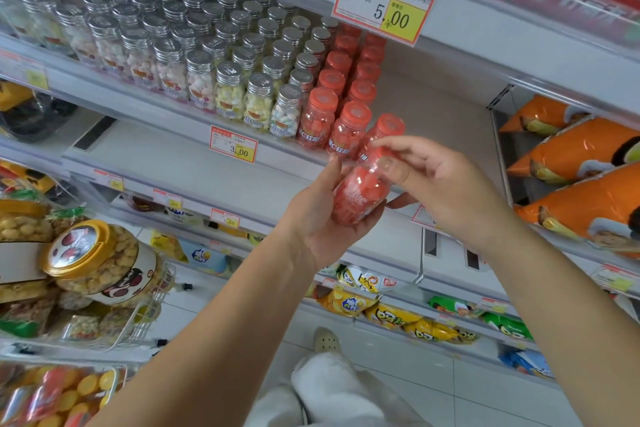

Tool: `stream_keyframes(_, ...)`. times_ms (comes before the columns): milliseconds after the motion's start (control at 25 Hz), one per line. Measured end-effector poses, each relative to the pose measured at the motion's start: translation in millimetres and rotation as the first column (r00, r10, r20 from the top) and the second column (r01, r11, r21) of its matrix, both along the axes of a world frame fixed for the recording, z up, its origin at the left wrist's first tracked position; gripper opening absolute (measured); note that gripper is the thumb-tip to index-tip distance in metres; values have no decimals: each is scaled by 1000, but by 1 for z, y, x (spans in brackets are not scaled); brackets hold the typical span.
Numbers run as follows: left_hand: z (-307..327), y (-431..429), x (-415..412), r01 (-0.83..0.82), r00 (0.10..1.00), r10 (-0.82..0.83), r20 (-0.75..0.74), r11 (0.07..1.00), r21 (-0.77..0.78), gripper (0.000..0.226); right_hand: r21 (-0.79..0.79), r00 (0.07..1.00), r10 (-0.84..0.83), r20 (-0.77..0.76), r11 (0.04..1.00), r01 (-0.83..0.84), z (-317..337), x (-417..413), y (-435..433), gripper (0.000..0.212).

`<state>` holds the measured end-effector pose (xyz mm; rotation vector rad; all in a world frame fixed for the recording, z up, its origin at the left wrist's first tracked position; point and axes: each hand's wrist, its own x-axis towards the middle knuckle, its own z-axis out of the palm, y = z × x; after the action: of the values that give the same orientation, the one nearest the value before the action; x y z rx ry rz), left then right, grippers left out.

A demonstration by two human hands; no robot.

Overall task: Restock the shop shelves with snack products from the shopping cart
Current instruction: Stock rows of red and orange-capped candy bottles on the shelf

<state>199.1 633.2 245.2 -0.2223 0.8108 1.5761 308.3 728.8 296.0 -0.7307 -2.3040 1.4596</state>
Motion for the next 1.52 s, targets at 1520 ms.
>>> stream_keyframes(1520,-20,-11,-17,-19,1000,20,2,998,-59,31,17,910,-261,323,963,270,-3,-21,125,28)
